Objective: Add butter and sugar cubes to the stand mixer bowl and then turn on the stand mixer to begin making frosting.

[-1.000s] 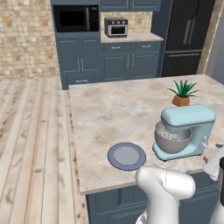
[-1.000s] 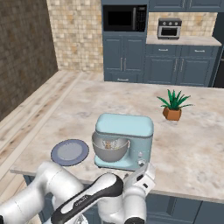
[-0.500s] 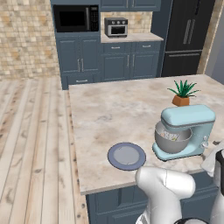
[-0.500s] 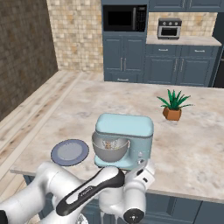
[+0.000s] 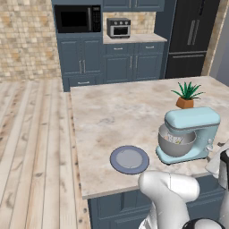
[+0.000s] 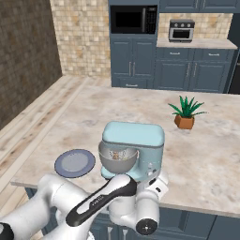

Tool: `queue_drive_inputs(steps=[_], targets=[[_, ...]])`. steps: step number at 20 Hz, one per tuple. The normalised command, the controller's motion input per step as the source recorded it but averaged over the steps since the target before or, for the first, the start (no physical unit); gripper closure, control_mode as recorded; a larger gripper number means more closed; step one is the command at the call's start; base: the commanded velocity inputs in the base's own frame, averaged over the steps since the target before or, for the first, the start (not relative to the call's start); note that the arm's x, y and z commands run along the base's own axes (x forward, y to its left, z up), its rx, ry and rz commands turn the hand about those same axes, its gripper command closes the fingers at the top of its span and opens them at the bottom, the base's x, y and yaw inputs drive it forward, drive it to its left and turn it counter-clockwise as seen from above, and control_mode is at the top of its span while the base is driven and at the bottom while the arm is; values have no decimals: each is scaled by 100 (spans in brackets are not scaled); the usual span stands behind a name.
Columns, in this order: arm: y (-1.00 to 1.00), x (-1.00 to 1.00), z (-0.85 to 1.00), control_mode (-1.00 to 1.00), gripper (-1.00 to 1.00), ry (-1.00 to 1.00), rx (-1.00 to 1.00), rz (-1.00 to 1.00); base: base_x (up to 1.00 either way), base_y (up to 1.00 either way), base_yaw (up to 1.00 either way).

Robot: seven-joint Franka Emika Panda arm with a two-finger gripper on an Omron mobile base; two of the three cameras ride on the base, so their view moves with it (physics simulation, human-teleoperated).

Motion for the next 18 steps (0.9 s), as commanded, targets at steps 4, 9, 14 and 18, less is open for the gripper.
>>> queue_drive_inputs(steps=[4,9,14,18], targets=[[0,16,-7,-100,-100,3,-1,0,0,0,0],[-1,12,-16,-100,-100,1,-1,0,0,0,0],[-4,7,-19,-100,-100,0,0,0,0,0,0],[-3,10,-12,-100,-100,0,0,0,0,0,0]])
